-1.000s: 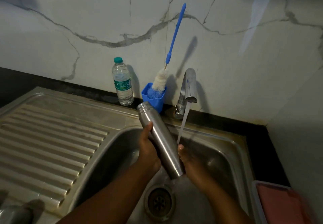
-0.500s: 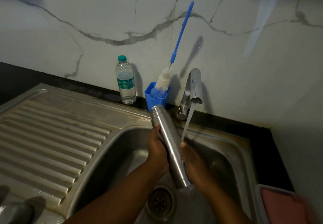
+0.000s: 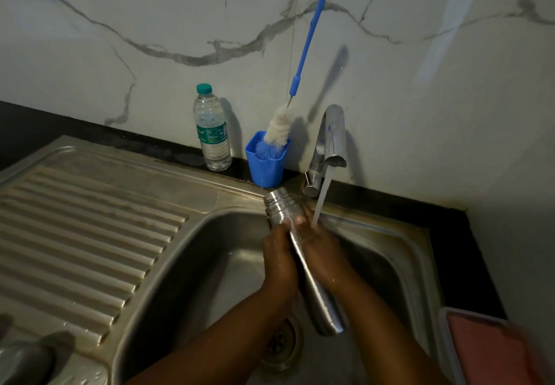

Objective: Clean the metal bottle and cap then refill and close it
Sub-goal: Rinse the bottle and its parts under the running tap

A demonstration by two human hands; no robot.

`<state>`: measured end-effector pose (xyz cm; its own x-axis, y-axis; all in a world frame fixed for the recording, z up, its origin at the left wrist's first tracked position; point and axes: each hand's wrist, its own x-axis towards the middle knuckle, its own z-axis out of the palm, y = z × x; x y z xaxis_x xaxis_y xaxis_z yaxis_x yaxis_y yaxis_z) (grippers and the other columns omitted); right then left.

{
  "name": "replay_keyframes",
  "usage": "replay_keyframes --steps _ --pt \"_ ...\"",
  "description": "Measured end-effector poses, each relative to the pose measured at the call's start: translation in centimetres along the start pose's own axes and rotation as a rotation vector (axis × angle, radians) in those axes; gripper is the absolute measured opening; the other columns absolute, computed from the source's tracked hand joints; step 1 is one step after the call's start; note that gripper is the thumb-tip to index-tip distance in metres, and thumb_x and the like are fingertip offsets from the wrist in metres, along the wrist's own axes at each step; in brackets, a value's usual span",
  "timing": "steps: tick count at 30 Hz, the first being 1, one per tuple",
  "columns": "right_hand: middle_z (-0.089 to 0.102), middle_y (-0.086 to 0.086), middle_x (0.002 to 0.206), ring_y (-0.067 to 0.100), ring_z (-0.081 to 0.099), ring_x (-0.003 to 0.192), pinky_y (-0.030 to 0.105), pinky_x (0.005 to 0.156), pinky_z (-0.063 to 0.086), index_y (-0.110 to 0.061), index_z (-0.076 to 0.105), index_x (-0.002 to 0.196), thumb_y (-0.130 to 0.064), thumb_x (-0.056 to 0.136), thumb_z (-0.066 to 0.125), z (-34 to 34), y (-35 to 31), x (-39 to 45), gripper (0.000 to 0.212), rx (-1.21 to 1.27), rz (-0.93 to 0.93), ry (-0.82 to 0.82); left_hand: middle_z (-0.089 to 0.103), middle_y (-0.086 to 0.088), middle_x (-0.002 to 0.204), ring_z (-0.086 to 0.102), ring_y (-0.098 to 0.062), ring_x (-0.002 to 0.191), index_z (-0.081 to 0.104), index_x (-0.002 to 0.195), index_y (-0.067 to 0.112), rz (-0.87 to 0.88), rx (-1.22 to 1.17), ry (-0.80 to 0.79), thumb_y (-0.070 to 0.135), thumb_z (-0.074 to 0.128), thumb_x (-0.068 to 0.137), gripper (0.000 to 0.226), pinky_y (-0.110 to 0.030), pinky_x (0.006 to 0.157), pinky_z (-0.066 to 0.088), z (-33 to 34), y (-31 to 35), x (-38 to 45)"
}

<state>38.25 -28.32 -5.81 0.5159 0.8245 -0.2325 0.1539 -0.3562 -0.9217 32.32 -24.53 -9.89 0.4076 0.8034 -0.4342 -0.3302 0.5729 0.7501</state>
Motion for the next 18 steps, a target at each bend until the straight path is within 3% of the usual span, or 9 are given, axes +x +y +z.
replay_keyframes --steps 2,4,6,9,11,13,15,18 --pt "0.045 -0.015 0.122 0.002 0.048 0.102 0.023 0.084 0.04 -0.043 0.029 0.142 -0.052 0.097 0.033 0.4 1.6 -1.8 0.046 -0.188 0.006 -0.061 0.068 -0.027 0.11 0.065 -0.042 0.102 0.065 0.112 0.009 -0.093 -0.124 0.045 0.059 0.057 0.081 0.06 -0.052 0.099 0.049 -0.8 1.1 0.6" --pt "0.051 -0.012 0.127 0.009 0.053 0.109 0.029 0.091 0.043 -0.043 0.034 0.139 -0.061 0.092 0.032 0.1 2.9 -3.2 0.051 -0.295 0.062 -0.047 0.068 -0.023 0.106 0.065 -0.038 0.099 0.064 0.11 0.014 -0.162 -0.171 0.093 0.063 0.055 0.081 0.058 -0.054 0.1 0.047 -1.4 1.9 1.2" --pt "0.057 -0.003 0.129 0.019 0.055 0.115 0.032 0.094 0.041 -0.036 0.045 0.132 -0.064 0.091 0.032 0.1 3.4 -2.9 0.052 -0.293 0.147 -0.023 0.067 -0.02 0.114 0.067 -0.037 0.102 0.059 0.12 0.017 -0.143 -0.121 0.098 0.074 0.07 0.061 0.083 -0.056 0.096 0.05 -1.7 1.8 1.3" --pt "0.061 0.003 0.123 0.019 0.06 0.104 0.033 0.089 0.046 -0.03 0.05 0.126 -0.057 0.096 0.031 0.8 2.4 -1.3 0.044 -0.229 0.132 -0.007 0.068 -0.017 0.115 0.072 -0.033 0.095 0.051 0.13 0.013 -0.131 0.036 0.112 0.067 0.088 0.037 0.113 -0.054 0.087 0.056 -1.3 0.3 0.5" --pt "0.059 0.004 0.124 0.006 0.057 0.089 0.024 0.073 0.046 -0.028 0.049 0.127 -0.046 0.099 0.035 0.9 1.0 -0.3 0.037 -0.165 0.067 -0.004 0.072 -0.015 0.11 0.073 -0.03 0.093 0.057 0.126 0.012 -0.131 0.054 0.097 0.065 0.087 0.042 0.104 -0.051 0.088 0.057 -1.0 0.0 0.4" --pt "0.05 0.005 0.135 0.004 0.054 0.092 0.015 0.066 0.039 -0.027 0.036 0.142 -0.042 0.1 0.034 0.6 0.2 0.3 0.044 -0.164 0.009 -0.043 0.074 -0.012 0.104 0.072 -0.027 0.093 0.063 0.117 0.016 -0.101 0.064 0.058 0.063 0.077 0.062 0.074 -0.045 0.086 0.056 -0.9 0.8 0.2" --pt "0.036 0.004 0.148 0.014 0.051 0.111 0.015 0.077 0.04 -0.036 0.008 0.15 -0.042 0.1 0.033 0.3 0.4 0.1 0.056 -0.284 -0.057 -0.091 0.073 -0.012 0.103 0.07 -0.027 0.093 0.063 0.113 0.02 -0.09 0.042 0.044 0.054 0.061 0.084 0.045 -0.041 0.082 0.055 -0.7 1.5 0.6" --pt "0.024 -0.002 0.154 0.016 0.043 0.126 0.022 0.091 0.038 -0.046 -0.003 0.147 -0.048 0.098 0.035 0.1 2.1 -2.2 0.063 -0.395 -0.104 -0.118 0.068 -0.019 0.105 0.068 -0.032 0.089 0.06 0.116 0.015 -0.096 -0.15 0.035 0.052 0.055 0.088 0.046 -0.044 0.083 0.055 -0.5 3.1 1.0"
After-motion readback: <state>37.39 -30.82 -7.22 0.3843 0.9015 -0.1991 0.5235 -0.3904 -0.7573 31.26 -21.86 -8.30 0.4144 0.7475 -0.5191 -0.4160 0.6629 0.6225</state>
